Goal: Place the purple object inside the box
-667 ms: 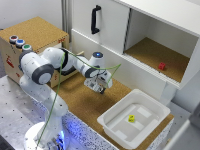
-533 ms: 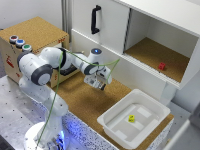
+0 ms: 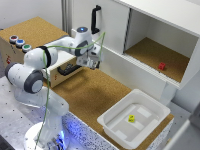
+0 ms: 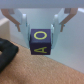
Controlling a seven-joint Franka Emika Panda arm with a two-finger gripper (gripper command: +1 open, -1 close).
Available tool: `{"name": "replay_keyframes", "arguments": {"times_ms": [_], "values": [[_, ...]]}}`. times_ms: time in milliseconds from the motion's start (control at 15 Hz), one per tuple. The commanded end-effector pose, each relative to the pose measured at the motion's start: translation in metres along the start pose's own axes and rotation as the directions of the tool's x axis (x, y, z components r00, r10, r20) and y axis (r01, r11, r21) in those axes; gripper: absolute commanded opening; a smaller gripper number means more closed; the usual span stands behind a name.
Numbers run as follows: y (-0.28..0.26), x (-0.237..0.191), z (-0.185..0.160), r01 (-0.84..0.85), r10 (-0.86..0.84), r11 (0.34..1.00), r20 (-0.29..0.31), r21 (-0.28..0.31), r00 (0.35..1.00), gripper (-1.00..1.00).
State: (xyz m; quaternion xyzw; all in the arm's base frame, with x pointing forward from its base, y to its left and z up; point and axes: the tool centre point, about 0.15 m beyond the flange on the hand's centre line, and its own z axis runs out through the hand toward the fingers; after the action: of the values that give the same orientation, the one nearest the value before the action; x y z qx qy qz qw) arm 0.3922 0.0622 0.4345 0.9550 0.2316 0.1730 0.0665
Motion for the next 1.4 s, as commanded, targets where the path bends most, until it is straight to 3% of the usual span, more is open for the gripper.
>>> {"name": "replay_keyframes", "arguments": {"times_ms": [0,333,600,800,1000,1200,1333], "values": [[-0.035,0.051,-0.033,0.171,-0.172,0.985,0.009,0.038,0.985,-1.00],[-0.099,0.093,-0.063,0.354,-0.350,0.930,-0.057,0.098,0.935,-1.00],[-0.171,0.119,-0.054,0.503,-0.503,0.850,-0.040,0.155,0.863,-1.00],[-0.213,0.113,-0.035,0.574,-0.582,0.800,-0.006,0.175,0.813,-1.00],[-0.252,0.092,-0.017,0.658,-0.670,0.726,-0.013,0.201,0.743,-1.00],[-0.268,0.066,-0.008,0.744,-0.752,0.634,-0.059,0.211,0.657,-1.00],[-0.277,0.045,-0.006,0.817,-0.816,0.533,-0.120,0.220,0.565,-1.00]]}}
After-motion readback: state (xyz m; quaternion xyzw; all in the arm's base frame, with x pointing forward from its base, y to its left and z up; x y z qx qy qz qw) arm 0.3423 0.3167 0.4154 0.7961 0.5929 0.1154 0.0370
